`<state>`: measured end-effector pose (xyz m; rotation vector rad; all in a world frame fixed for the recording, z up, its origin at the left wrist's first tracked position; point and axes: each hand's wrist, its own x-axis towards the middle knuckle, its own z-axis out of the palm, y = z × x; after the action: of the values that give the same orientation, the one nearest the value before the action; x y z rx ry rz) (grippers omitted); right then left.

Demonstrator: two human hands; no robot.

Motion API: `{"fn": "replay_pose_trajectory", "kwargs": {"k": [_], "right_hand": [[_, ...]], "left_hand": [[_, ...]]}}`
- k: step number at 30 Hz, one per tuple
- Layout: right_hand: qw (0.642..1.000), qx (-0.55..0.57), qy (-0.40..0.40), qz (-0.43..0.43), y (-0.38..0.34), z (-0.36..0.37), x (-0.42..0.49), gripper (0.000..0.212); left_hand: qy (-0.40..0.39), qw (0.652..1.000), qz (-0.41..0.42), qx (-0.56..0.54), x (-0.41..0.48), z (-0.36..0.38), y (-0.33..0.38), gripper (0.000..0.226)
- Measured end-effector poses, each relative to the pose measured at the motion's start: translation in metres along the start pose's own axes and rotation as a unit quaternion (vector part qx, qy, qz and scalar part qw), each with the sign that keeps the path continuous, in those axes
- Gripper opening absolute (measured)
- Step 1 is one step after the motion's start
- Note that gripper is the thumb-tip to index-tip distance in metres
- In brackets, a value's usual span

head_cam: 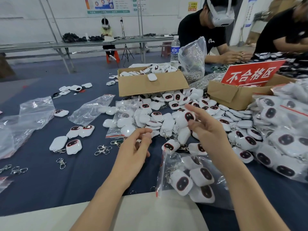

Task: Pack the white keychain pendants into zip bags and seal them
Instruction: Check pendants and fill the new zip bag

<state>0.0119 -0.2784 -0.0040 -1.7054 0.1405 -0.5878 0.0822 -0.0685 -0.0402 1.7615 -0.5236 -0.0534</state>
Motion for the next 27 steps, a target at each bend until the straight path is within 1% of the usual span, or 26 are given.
{"fn": "replay_pose_trajectory", "kwargs": {"k": [4, 6, 8, 10, 12, 16, 19, 23, 27], "right_hand": [[0.996, 0.078, 0.046, 0.023, -0.002, -0.003, 0.003, 0.036], [0.988, 0.138, 0.058, 0.035, -0.003, -0.003, 0.004, 0.029], [0.981, 0.183, 0.057, 0.041, -0.004, -0.003, 0.004, 0.027], [0.978, 0.202, 0.041, 0.038, -0.006, -0.001, 0.003, 0.028], [0.980, 0.197, 0.017, 0.032, -0.007, 0.002, 0.001, 0.028], [0.989, 0.136, -0.048, 0.031, -0.010, 0.017, -0.004, 0.032], [0.991, 0.100, -0.088, 0.030, -0.012, 0.032, -0.007, 0.026], [0.990, 0.095, -0.099, 0.037, -0.011, 0.042, -0.009, 0.028], [0.988, 0.103, -0.106, 0.055, -0.010, 0.042, -0.010, 0.031]], "left_hand": [[0.004, 1.000, -0.009, 0.003, 0.000, 0.001, 0.000, 0.015], [0.005, 1.000, -0.012, 0.003, 0.000, 0.001, 0.000, 0.016], [0.006, 1.000, -0.014, 0.004, 0.000, 0.001, 0.000, 0.017], [0.006, 1.000, -0.015, 0.003, 0.000, 0.001, 0.000, 0.017], [0.006, 1.000, -0.012, -0.004, -0.001, 0.001, 0.002, 0.018], [0.003, 0.999, 0.022, -0.033, -0.004, 0.004, 0.010, 0.017], [-0.008, 0.998, 0.037, -0.046, -0.006, 0.006, 0.015, 0.015], [0.011, 0.998, 0.030, -0.061, -0.004, 0.006, 0.015, 0.009], [-0.008, 0.998, 0.040, -0.052, -0.004, 0.006, 0.014, 0.010]]}}
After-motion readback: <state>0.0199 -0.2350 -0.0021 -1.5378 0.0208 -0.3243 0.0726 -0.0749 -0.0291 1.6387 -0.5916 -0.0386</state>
